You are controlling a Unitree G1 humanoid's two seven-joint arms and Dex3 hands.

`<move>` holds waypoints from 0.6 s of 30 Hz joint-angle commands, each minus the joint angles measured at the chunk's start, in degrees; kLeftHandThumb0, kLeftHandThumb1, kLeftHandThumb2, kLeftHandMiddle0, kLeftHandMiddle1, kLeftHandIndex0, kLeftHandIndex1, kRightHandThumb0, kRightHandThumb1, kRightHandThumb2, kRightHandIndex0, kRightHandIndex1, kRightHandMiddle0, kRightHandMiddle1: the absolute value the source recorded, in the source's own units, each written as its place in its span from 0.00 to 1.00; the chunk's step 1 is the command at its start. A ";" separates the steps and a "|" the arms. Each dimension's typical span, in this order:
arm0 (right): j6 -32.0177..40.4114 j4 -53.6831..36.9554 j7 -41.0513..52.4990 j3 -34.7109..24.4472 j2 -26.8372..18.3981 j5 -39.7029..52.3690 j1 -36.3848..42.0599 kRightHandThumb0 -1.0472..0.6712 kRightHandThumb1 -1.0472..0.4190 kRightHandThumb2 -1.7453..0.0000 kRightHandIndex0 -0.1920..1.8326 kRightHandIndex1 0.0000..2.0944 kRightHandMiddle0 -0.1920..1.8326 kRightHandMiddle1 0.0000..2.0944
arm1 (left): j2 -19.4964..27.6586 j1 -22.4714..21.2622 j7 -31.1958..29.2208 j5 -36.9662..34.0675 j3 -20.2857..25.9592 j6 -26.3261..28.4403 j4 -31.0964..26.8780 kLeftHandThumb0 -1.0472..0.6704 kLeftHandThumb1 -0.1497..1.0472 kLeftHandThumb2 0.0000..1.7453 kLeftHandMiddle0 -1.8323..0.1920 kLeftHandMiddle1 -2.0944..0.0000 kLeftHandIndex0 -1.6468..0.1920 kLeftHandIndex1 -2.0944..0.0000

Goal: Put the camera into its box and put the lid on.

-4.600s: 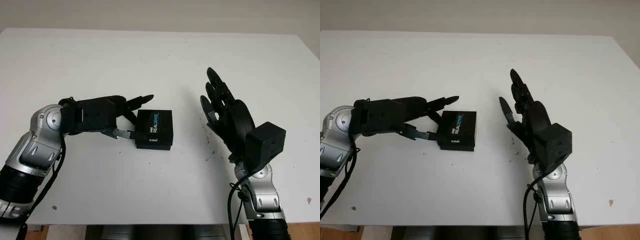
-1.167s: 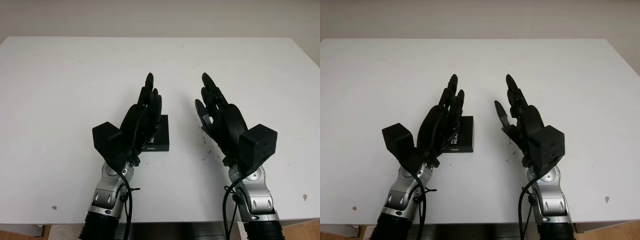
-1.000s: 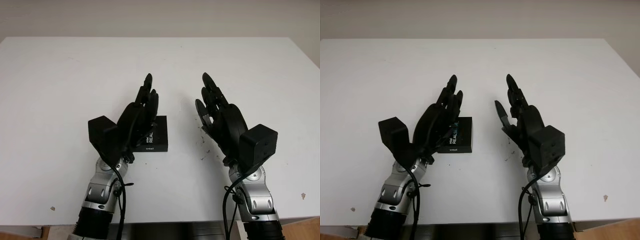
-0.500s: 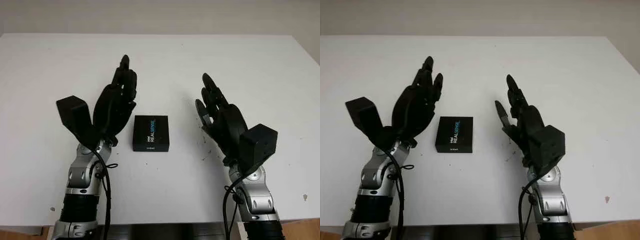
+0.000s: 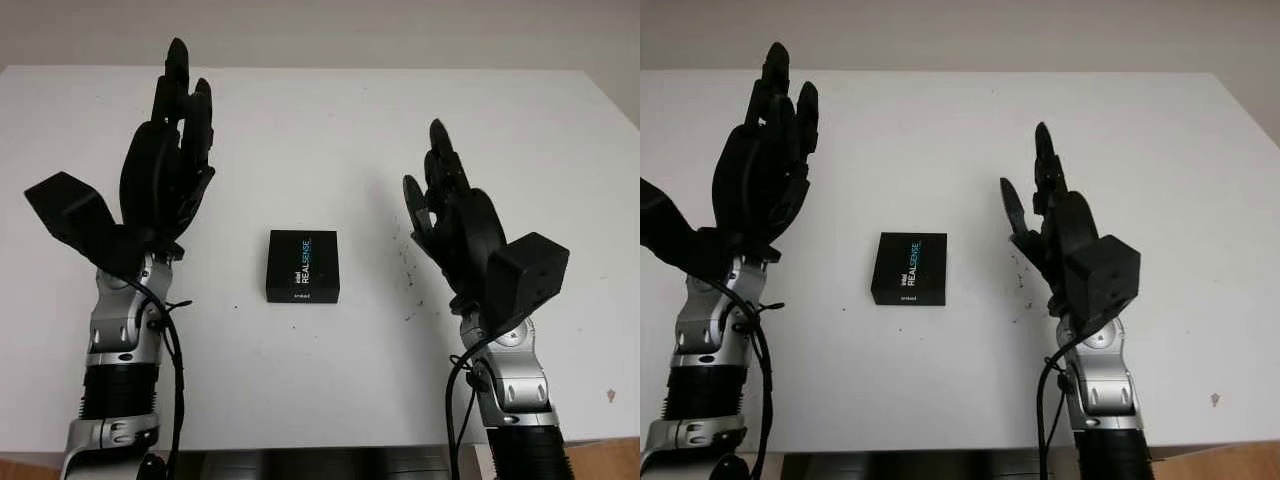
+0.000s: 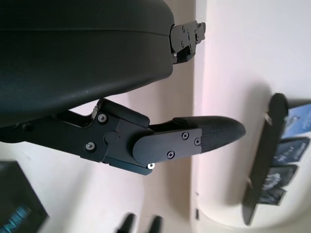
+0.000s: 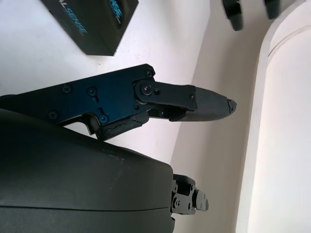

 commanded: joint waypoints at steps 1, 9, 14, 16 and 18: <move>0.68 -0.45 -0.26 -0.63 0.42 0.86 -1.41 0.20 0.00 0.68 0.00 0.00 0.00 0.00 | 0.74 0.80 -0.19 1.59 -0.57 -2.17 1.88 0.16 1.00 0.33 1.00 1.00 1.00 1.00; 5.67 -1.12 -0.58 -1.75 0.44 3.05 -2.42 0.20 0.00 0.63 0.00 0.00 0.00 0.00 | -0.52 3.39 -0.67 0.44 0.59 -6.27 6.06 0.17 1.00 0.34 1.00 1.00 1.00 1.00; 6.64 -0.95 -0.18 -1.73 0.29 3.66 -2.60 0.22 0.00 0.61 0.00 0.00 0.00 0.00 | -0.04 5.66 -1.43 0.10 0.84 -7.30 6.12 0.18 1.00 0.35 1.00 1.00 1.00 1.00; 6.60 -0.68 0.00 -1.67 0.16 3.44 -2.57 0.22 0.00 0.61 0.00 0.00 0.00 0.00 | -0.07 6.29 -1.53 0.07 0.85 -7.53 5.79 0.18 1.00 0.35 1.00 1.00 1.00 1.00; 7.10 -0.84 0.06 -1.73 0.22 3.48 -2.40 0.22 0.00 0.61 0.00 0.00 0.00 0.00 | -0.05 6.58 -1.73 0.18 0.69 -7.86 5.64 0.18 1.00 0.35 1.00 1.00 1.00 1.00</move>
